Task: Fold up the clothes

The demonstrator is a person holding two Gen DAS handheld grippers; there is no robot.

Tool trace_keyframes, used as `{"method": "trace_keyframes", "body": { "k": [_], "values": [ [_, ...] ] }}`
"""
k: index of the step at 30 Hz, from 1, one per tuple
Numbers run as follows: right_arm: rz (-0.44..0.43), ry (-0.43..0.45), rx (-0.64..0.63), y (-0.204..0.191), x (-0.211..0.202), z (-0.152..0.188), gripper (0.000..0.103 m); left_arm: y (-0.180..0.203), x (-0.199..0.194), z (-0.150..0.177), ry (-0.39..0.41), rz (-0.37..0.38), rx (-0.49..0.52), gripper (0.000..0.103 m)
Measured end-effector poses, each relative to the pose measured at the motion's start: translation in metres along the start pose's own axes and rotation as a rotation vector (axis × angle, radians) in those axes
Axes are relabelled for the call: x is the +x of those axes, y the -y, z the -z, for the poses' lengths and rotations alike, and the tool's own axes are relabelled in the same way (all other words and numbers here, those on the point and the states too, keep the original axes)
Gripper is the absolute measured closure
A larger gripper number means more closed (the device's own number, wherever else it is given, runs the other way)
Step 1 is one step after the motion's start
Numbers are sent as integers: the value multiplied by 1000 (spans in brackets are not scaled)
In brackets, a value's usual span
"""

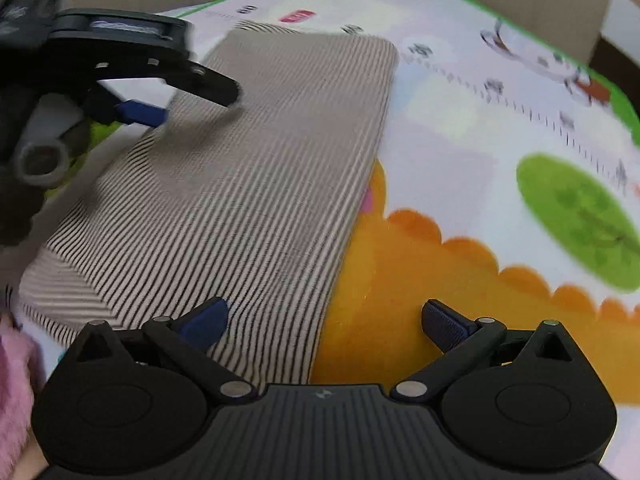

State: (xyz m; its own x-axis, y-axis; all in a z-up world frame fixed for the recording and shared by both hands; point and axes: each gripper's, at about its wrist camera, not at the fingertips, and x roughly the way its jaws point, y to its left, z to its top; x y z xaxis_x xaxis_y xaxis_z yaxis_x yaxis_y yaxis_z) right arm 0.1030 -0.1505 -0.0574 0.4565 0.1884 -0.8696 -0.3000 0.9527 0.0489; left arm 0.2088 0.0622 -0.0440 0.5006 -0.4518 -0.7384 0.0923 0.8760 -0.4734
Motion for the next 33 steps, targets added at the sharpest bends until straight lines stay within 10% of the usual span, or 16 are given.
{"method": "trace_keyframes", "body": {
  "k": [20, 26, 33],
  "values": [
    [-1, 33, 78, 3, -8, 2, 0, 13, -4, 20, -18, -151, 124, 4],
    [-29, 218, -32, -21, -52, -2, 55, 15, -3, 22, -22, -158, 139, 2],
    [-118, 134, -63, -44, -27, -6, 53, 16, -2, 22, -29, -161, 148, 0]
  ]
}}
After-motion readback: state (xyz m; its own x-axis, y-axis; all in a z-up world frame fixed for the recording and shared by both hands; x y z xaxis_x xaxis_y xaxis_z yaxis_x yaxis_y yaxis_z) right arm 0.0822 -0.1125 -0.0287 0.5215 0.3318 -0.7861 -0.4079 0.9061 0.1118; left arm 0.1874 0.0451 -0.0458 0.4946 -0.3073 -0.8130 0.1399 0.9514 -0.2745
